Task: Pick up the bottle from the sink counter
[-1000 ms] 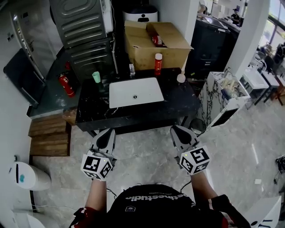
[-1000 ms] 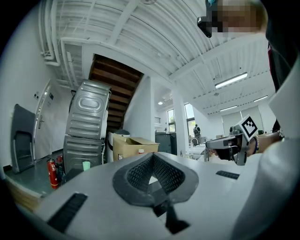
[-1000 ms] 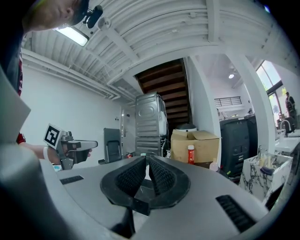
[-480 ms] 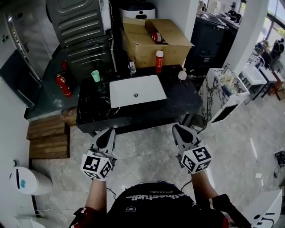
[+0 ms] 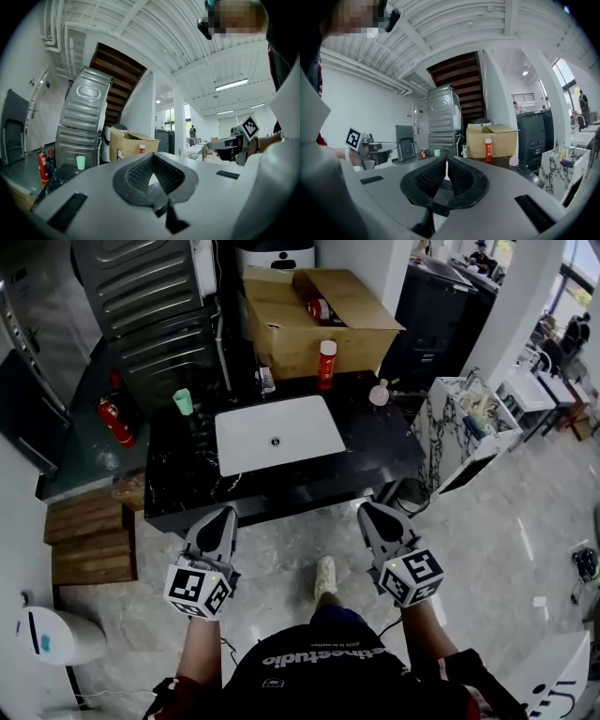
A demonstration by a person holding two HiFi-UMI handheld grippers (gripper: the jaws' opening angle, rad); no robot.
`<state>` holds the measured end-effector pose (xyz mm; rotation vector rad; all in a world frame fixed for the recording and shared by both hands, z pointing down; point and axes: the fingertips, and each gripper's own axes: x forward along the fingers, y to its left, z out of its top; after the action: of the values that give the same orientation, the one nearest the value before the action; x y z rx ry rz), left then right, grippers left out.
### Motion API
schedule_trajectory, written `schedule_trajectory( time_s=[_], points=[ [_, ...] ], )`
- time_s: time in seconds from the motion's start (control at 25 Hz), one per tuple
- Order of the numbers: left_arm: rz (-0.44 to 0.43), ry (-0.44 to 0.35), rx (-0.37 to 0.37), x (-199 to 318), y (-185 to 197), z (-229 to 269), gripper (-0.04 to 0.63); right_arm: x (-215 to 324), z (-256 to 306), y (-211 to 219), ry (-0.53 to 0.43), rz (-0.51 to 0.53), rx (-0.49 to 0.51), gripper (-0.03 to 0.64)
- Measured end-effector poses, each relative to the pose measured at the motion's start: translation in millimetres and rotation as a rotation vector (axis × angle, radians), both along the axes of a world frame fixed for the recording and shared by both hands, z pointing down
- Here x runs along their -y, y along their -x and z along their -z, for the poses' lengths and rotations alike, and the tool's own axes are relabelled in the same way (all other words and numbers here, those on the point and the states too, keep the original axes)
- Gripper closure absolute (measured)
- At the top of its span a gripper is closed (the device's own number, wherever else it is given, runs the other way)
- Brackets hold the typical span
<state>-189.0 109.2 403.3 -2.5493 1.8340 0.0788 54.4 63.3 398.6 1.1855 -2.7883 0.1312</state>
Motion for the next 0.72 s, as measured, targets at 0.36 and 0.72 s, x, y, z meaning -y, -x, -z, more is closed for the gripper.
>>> schedule_trajectory(
  time_s=[0.36, 0.72],
  points=[
    [0.031, -0.006, -0.002, 164, -7, 0, 0.580, 170, -6, 1, -0.007, 0.049, 0.023, 0.572],
    [0.004, -0.001, -0.004, 314, -55, 12, 0.580, 316, 0, -7, -0.007, 0.118, 0.023, 0.572]
  ],
)
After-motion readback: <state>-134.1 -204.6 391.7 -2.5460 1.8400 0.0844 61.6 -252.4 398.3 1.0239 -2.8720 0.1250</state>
